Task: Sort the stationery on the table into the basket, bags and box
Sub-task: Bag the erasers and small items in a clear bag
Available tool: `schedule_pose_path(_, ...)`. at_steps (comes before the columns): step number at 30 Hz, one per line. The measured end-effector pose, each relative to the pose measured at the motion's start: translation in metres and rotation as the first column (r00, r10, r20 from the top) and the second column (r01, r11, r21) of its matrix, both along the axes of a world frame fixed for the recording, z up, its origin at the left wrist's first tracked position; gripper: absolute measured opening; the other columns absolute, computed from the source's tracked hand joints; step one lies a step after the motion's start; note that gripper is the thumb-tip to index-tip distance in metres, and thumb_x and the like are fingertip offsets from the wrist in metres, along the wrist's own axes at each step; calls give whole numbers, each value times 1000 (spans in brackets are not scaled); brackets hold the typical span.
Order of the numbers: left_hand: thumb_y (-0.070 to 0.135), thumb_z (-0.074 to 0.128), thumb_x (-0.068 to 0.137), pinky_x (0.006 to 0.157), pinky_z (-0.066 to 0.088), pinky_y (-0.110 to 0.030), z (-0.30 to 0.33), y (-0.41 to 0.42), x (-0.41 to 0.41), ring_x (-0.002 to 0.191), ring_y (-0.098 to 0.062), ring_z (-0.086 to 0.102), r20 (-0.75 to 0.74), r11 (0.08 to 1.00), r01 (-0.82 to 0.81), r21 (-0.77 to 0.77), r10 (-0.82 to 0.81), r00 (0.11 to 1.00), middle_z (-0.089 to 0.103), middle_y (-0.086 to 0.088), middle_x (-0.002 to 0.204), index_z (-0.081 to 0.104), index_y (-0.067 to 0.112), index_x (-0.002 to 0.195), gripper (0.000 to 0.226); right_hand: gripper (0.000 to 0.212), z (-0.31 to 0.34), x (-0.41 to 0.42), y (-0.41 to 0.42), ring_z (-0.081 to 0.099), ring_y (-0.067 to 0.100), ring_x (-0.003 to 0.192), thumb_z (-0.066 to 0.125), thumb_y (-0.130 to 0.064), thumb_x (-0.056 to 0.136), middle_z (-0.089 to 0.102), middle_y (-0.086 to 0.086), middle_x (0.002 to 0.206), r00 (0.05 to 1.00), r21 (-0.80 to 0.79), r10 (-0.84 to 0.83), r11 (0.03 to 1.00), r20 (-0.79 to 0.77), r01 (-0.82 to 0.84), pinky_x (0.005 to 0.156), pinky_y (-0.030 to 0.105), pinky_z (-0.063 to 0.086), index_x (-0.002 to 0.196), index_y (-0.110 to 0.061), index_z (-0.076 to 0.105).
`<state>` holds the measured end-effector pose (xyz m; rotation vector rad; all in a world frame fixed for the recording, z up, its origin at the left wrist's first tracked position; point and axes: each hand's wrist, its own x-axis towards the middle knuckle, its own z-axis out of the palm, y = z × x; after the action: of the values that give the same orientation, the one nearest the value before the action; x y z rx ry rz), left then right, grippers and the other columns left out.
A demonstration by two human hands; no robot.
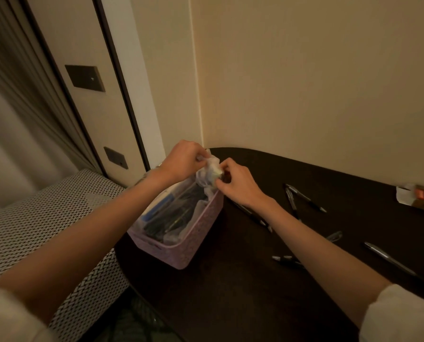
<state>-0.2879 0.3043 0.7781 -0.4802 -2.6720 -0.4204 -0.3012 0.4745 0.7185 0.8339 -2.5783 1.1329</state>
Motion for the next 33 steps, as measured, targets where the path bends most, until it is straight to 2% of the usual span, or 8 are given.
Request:
schedule_pose_path(4, 11, 65, 87, 73, 43, -25, -1, -5, -5, 86, -23, 65, 72, 999, -19, -36, 22, 997, 72, -14, 102, 72, 5, 107, 22, 14, 3, -7, 0, 57, 15, 81, 70, -23, 82, 60, 3, 91, 991, 6, -113, 994, -76, 114, 71, 30, 49, 91, -13, 69)
schedule_pose_path(10, 18, 72, 81, 82, 49, -30, 8, -9, -3, 95, -21, 62, 258, 987, 47, -153, -6, 966, 67, -10, 113, 61, 6, 126, 48, 18, 14, -14, -9, 64, 20, 81, 74, -20, 77, 68, 4, 88, 987, 166, -162, 973, 3, 159, 73, 44, 55, 91, -11, 68)
schedule_pose_path(14, 20, 78, 77, 84, 48, -36, 4, -12, -7, 97, -25, 62, 207, 979, 56, -198, -14, 978, 67, -10, 109, 64, 7, 119, 46, 15, 14, -12, -15, 62, 26, 89, 71, -12, 76, 65, 8, 94, 979, 197, -198, 959, -53, 205, 75, 42, 53, 90, -9, 66)
schedule_pose_path(18, 17, 71, 82, 73, 34, -27, -3, -6, -11, 93, -26, 58, 110, 974, 77, -212, -54, 992, 64, -12, 102, 65, 7, 110, 30, 7, 10, -16, -12, 66, 22, 77, 73, -16, 75, 68, 6, 81, 985, 163, -174, 972, 20, 169, 69, 40, 56, 79, -11, 71)
schedule_pose_path(21, 15, 71, 82, 73, 33, -27, -7, -1, -13, 91, -27, 58, 69, 970, 87, -226, -73, 995, 62, -11, 100, 65, 6, 104, 25, 9, 12, -17, -7, 65, 17, 67, 68, -15, 78, 68, 5, 72, 990, 178, -137, 976, 39, 128, 65, 41, 57, 73, -10, 74)
schedule_pose_path(26, 23, 75, 80, 86, 43, -32, -9, -7, -14, 100, -23, 59, 95, 972, 50, -231, -28, 995, 66, -8, 111, 66, 8, 116, 40, 8, 15, -16, -4, 65, 14, 72, 70, -15, 81, 69, -1, 77, 988, 196, -128, 975, 91, 108, 69, 40, 58, 82, -10, 77)
schedule_pose_path(30, 24, 75, 81, 82, 40, -28, -13, -10, -13, 97, -23, 60, 123, 967, 60, -246, -30, 992, 67, -9, 108, 67, 9, 115, 38, 11, 16, -18, -5, 66, 14, 77, 77, -17, 77, 72, 3, 80, 970, 151, -171, 978, 175, 145, 76, 41, 58, 83, -8, 77)
schedule_pose_path(33, 23, 74, 82, 87, 41, -31, -14, -10, -12, 102, -23, 59, 115, 962, 46, -267, -16, 993, 66, -8, 113, 65, 10, 120, 40, 20, 19, -21, -7, 67, 17, 81, 81, -23, 73, 72, 4, 82, 943, 136, -217, 973, 252, 187, 77, 41, 57, 84, -8, 76)
